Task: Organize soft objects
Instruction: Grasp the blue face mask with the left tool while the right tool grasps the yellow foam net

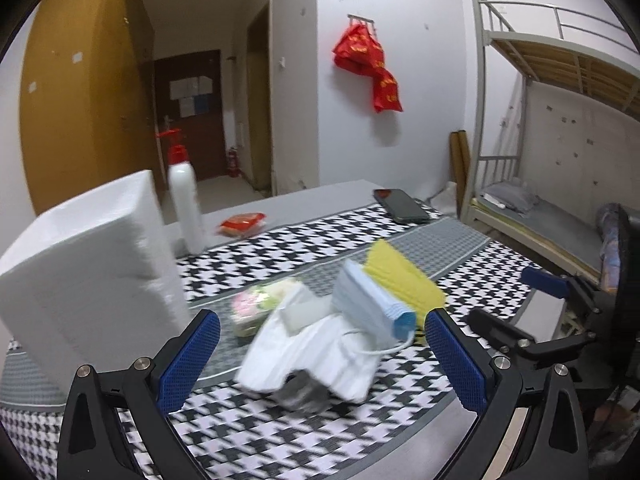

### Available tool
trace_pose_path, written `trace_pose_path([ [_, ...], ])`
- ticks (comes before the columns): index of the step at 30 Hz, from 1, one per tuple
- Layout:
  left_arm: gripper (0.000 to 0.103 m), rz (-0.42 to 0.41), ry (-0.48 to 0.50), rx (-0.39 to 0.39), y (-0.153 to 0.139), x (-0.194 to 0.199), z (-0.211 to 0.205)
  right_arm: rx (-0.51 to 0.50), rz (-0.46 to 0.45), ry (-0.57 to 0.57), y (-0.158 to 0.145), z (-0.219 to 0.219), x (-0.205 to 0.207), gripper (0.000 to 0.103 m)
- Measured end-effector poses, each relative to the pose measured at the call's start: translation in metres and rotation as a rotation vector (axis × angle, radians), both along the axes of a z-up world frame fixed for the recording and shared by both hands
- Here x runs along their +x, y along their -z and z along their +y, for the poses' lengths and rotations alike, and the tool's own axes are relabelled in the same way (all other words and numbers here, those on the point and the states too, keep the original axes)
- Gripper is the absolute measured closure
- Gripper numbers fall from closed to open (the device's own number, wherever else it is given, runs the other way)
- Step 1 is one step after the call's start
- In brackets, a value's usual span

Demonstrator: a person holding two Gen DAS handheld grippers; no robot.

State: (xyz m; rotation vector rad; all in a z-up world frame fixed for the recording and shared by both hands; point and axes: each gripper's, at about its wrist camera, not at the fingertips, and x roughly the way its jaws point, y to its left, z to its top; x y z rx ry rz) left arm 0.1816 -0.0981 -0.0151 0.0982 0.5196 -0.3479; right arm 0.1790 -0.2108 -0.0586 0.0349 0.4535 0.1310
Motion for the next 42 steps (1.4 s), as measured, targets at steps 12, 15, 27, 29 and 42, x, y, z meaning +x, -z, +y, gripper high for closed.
trace_pose_path([
  [12, 0.003, 0.084, 0.023, 0.041, 0.016, 0.038, -0.043, 0.018, 0.066, 0.051, 0.019, -0.025, 0.016, 0.000],
  [15, 0.011, 0.100, 0.006, 0.060, 0.021, 0.048, -0.047, 0.027, 0.071, 0.054, 0.022, -0.030, 0.017, 0.000],
  [27, 0.055, 0.202, 0.041, 0.083, 0.036, 0.070, -0.043, 0.028, 0.091, 0.028, 0.024, -0.028, 0.026, 0.000],
  [29, 0.068, 0.232, 0.086, 0.075, 0.035, 0.074, -0.045, 0.027, 0.094, 0.021, 0.024, -0.026, 0.029, 0.000],
  [42, 0.092, 0.195, 0.211, -0.033, 0.037, 0.078, -0.032, -0.010, 0.119, -0.028, 0.023, -0.004, 0.052, 0.000],
])
